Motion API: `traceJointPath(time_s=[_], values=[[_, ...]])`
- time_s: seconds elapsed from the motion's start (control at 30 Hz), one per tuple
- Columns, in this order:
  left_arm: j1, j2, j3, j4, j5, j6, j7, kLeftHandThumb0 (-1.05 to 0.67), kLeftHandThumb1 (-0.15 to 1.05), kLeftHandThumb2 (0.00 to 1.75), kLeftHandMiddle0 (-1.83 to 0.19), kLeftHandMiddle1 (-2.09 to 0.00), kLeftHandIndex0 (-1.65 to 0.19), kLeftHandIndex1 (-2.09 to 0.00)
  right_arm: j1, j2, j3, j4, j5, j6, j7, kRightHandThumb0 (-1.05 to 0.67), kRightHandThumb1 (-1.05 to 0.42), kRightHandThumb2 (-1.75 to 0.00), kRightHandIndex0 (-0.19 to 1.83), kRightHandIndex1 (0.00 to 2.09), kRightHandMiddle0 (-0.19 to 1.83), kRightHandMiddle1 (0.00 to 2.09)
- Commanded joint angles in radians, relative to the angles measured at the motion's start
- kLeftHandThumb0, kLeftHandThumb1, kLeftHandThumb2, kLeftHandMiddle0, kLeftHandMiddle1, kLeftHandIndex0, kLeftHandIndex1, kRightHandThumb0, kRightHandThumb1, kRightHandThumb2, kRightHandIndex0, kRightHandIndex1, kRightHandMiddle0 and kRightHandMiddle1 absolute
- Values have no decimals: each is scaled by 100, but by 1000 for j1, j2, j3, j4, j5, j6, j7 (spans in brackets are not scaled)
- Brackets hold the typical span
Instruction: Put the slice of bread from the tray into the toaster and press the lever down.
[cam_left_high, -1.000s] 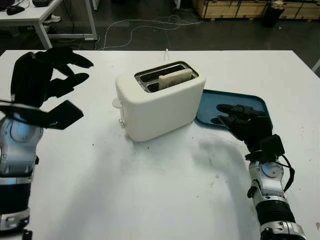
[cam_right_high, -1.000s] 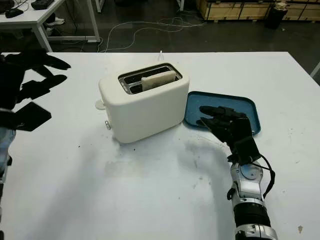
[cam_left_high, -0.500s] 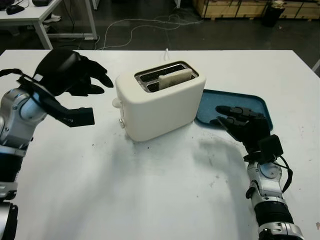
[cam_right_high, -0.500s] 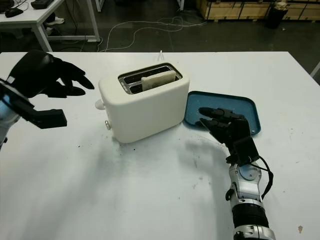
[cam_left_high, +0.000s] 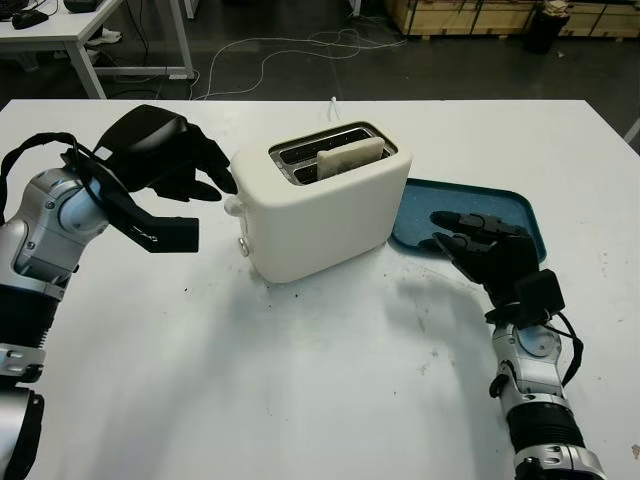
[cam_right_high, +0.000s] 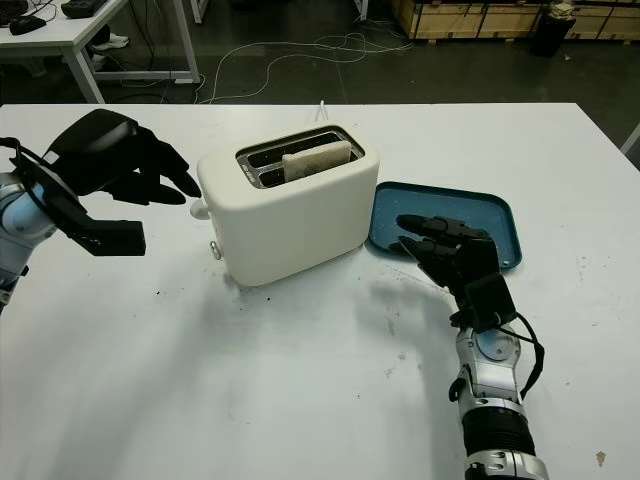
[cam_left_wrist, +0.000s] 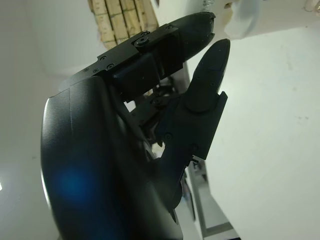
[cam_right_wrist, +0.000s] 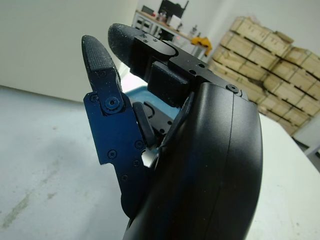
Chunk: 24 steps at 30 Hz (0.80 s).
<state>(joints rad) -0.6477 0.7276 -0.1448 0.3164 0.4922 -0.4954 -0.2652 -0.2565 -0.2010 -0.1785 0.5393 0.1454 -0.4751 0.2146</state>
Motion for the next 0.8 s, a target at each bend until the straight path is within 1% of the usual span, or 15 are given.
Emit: traceJointPath(time_s=[0.0,0.17,0.3,0.43,0.57,0.7,0.77], values=[[-19,-3,-8,10,2,-13,-3,-34,79,1,-109,-103,-135,-8,2,1,-6,-14,-8,-1,-17,-47,-81,0,126,25,124,0],[-20,-7,-7,12,1,0,-11,-35,81,1,-105,-106,-134,-7,1,-4,0,-11,-27,-7,-30,-46,-82,0,126,24,123,0],[-22,-14,-11,25,-5,-14,-8,-34,81,0,-105,-104,-134,-6,6,-4,2,-23,-31,5,-37,-46,-82,0,126,24,123,0],[-27,-24,-13,51,-1,-41,10,-32,80,0,-107,-103,-136,-7,6,-6,-2,-16,-41,-11,-43,-44,-82,0,126,24,123,0],[-31,-36,-16,68,5,-39,12,-31,79,0,-108,-102,-136,-7,8,-8,-4,-22,-40,-3,-42,-44,-83,0,127,24,122,0],[-38,-46,-22,91,4,-45,10,-30,79,0,-109,-105,-135,-6,9,-6,-4,-25,-31,2,-35,-42,-83,0,126,23,122,0],[-39,-54,-22,98,-5,-48,5,-30,79,0,-107,-112,-136,-6,9,-7,-3,-20,-33,-4,-33,-42,-83,0,125,23,122,0]])
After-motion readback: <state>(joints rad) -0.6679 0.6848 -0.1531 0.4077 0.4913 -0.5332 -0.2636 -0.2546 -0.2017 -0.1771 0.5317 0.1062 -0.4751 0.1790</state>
